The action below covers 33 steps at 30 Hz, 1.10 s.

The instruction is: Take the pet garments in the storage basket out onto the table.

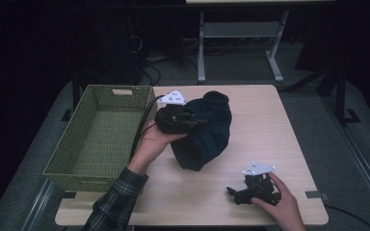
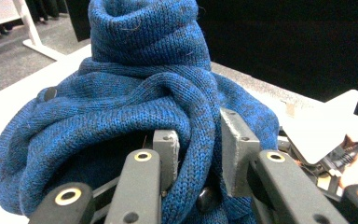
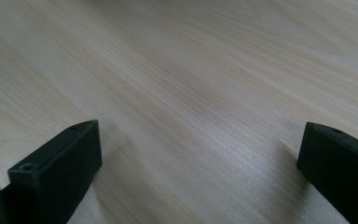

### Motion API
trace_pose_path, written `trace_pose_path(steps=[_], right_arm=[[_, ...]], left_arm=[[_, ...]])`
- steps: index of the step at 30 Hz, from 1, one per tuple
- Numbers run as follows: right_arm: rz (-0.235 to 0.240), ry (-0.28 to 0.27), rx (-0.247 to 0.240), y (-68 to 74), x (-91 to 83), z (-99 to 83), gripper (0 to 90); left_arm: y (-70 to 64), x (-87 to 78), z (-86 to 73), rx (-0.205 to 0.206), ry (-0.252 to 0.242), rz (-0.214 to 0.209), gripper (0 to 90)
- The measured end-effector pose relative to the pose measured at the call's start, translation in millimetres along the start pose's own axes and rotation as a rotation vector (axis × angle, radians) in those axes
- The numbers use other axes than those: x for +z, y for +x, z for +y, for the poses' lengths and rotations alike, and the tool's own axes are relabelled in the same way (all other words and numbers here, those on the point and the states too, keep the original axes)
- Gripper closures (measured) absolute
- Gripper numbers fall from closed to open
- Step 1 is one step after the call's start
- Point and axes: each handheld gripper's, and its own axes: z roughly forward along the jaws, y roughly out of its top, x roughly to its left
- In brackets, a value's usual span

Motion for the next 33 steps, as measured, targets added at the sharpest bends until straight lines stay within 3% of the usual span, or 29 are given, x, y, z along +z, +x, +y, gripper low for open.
trace_pose_path(steps=[7,16,27,33], right_arm=[[0.001,0.000,-0.005,-0.2,0.1,-0.1,0.0],[0.002,0.001,-0.007,-0.1,0.1,-0.1,0.0],[0.003,0.005,-0.003,0.3,-0.2,-0.1,0.0],[0.005,0.003,-0.003,0.3,0.0,-0.2,0.0]], left_arm=[[1.2,34.0,-14.7,-0.021,0.058,0.001,70.2],[4.6,54.4,-25.0,-0.044,0.096,0.001,70.2],[7.2,97.3,-37.5,-0.044,0.142,-0.018,70.2],[4.8,117.5,-44.5,-0.023,0.178,-0.019,70.2]])
